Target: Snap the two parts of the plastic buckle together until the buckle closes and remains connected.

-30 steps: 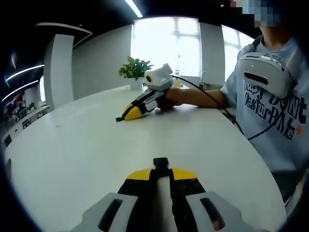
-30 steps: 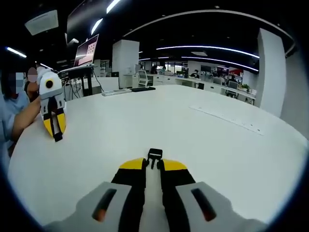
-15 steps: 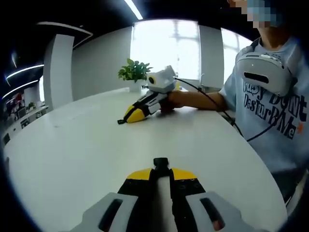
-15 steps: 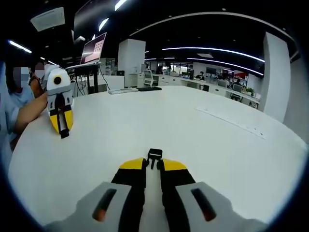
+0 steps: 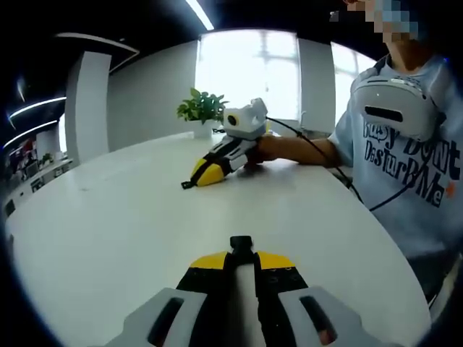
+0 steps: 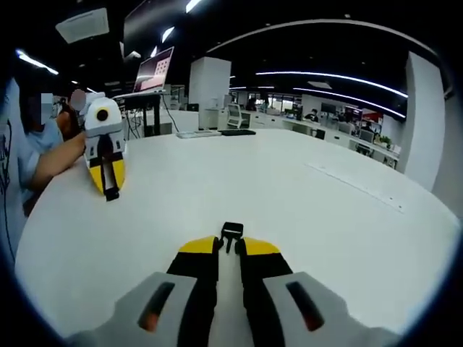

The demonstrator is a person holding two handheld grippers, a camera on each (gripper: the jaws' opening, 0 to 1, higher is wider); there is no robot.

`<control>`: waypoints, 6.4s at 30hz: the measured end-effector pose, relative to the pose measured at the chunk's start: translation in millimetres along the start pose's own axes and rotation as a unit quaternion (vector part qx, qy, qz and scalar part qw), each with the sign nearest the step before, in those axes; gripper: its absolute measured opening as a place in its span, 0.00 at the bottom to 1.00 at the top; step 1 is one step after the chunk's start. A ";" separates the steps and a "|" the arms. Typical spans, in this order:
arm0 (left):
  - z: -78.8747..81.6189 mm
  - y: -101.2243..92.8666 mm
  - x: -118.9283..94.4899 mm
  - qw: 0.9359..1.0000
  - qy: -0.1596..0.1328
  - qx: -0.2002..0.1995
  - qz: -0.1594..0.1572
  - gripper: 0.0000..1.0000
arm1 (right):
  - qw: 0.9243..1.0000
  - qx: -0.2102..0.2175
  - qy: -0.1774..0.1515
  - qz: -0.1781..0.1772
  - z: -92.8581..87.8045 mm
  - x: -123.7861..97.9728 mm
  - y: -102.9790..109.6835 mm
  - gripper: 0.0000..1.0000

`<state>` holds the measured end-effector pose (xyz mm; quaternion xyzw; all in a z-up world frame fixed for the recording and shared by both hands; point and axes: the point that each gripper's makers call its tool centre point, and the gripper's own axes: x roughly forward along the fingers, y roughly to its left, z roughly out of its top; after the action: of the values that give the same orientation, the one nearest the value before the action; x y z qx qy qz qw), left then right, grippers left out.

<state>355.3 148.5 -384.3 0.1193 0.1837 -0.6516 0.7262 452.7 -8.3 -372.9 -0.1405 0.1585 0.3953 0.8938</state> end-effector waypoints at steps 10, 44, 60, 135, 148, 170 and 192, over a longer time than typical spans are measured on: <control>0.5 0.5 -0.7 1.000 0.001 0.003 0.001 0.12 | 0.999 -0.004 0.003 0.037 1.4 -2.5 16.9 0.12; 1.7 2.6 -2.9 1.000 0.003 0.003 0.003 0.12 | 0.974 -0.061 -0.016 0.219 7.7 -14.6 92.7 0.12; 2.4 1.7 -1.7 1.000 0.004 0.005 0.004 0.12 | 0.960 -0.086 -0.022 0.264 13.5 -9.6 98.0 0.12; 2.0 -1.7 -0.9 1.000 0.005 0.004 0.001 0.12 | 0.990 -0.081 -0.035 0.110 17.7 7.4 62.7 0.21; 2.2 -1.4 -0.9 1.000 0.005 0.006 0.002 0.12 | 0.990 -0.033 -0.068 0.118 31.1 -3.0 52.5 0.23; 2.0 -0.3 -2.3 1.000 0.005 0.006 0.001 0.12 | 0.979 -0.028 -0.006 0.203 11.2 0.2 110.9 0.33; 2.1 -1.0 -1.4 1.000 0.007 0.008 0.003 0.12 | 0.977 -0.072 -0.016 0.198 14.8 -3.3 108.4 0.28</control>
<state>354.5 148.8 -381.8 0.1306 0.1831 -0.6499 0.7259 371.7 65.4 -371.9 -0.1643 0.1403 0.5773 0.7874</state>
